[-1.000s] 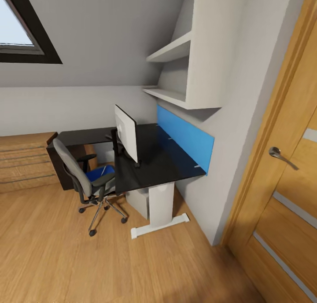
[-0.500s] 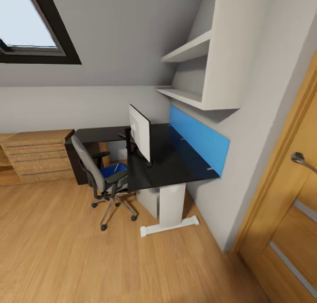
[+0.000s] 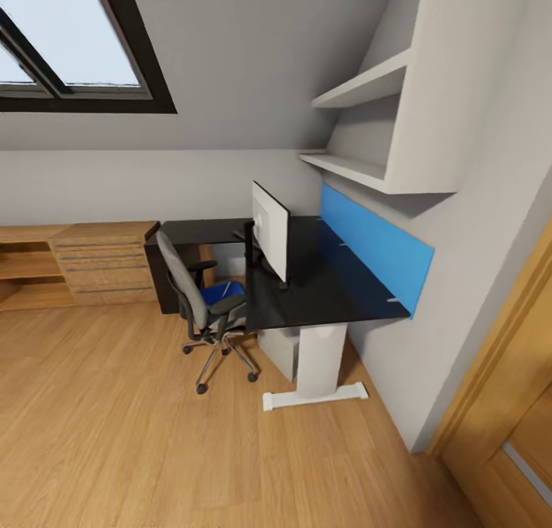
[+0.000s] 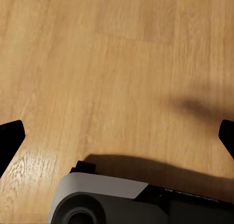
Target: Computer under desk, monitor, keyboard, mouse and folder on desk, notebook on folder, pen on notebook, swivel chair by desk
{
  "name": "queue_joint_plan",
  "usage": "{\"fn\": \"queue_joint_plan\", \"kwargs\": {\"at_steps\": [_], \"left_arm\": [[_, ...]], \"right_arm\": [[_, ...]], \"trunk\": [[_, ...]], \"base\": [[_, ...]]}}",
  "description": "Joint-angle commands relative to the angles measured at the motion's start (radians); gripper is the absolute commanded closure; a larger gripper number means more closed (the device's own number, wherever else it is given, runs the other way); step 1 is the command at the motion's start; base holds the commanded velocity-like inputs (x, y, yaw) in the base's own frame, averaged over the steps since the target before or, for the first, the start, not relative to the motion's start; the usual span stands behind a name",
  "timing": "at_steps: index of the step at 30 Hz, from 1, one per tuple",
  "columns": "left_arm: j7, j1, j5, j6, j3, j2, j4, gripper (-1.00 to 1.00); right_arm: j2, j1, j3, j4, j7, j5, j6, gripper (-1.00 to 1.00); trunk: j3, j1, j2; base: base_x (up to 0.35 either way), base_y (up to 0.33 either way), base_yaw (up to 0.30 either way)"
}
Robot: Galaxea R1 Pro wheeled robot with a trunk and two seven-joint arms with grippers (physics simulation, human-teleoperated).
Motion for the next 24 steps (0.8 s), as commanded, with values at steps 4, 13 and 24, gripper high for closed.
{"fn": "queue_joint_plan", "kwargs": {"at_steps": [4,13,24], "left_arm": [[-0.008,0.000,0.007,0.000,0.004,0.001,-0.001,-1.00],[-0.008,0.000,0.007,0.000,0.004,0.000,-0.001,-1.00],[-0.008,0.000,0.007,0.000,0.004,0.000,0.000,-1.00]], "right_arm": [[0.000,0.000,0.002,0.001,-0.002,0.001,-0.003,-1.00],[0.000,0.000,0.002,0.001,-0.002,0.001,-0.003,-1.00],[-0.001,0.000,-0.002,0.001,-0.002,0.001,-0.003,-1.00]], "trunk": [[-0.001,0.000,-0.001],[-0.001,0.000,-0.001],[-0.001,0.000,-0.001]], "base": [[0.000,0.012,0.036],[0.000,0.155,0.005],[0.000,0.160,0.157]]}}
